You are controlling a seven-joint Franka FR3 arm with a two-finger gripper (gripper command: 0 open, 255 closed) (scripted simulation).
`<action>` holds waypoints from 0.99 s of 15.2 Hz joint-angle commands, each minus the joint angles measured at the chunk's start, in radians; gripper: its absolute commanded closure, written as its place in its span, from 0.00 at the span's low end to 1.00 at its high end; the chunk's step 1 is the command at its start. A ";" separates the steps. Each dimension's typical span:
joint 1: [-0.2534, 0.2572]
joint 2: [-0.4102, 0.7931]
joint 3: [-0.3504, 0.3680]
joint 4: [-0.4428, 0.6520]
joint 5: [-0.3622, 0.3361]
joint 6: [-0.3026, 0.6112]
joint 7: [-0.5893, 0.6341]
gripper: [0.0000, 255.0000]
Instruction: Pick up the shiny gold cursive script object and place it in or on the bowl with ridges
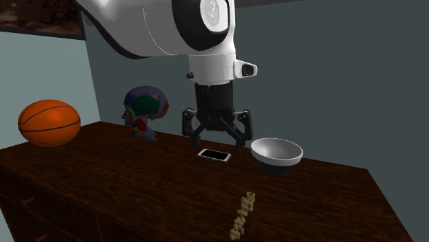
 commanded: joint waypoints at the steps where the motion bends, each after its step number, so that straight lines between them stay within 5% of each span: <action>1: -0.005 0.046 -0.019 -0.031 -0.006 0.077 -0.016 0.00; 7: 0.001 0.281 -0.090 -0.033 0.016 0.305 -0.094 0.00; 11: 0.018 0.461 -0.131 -0.004 0.094 0.445 -0.186 0.00; 15: 0.022 0.529 -0.130 0.001 0.143 0.505 -0.224 0.00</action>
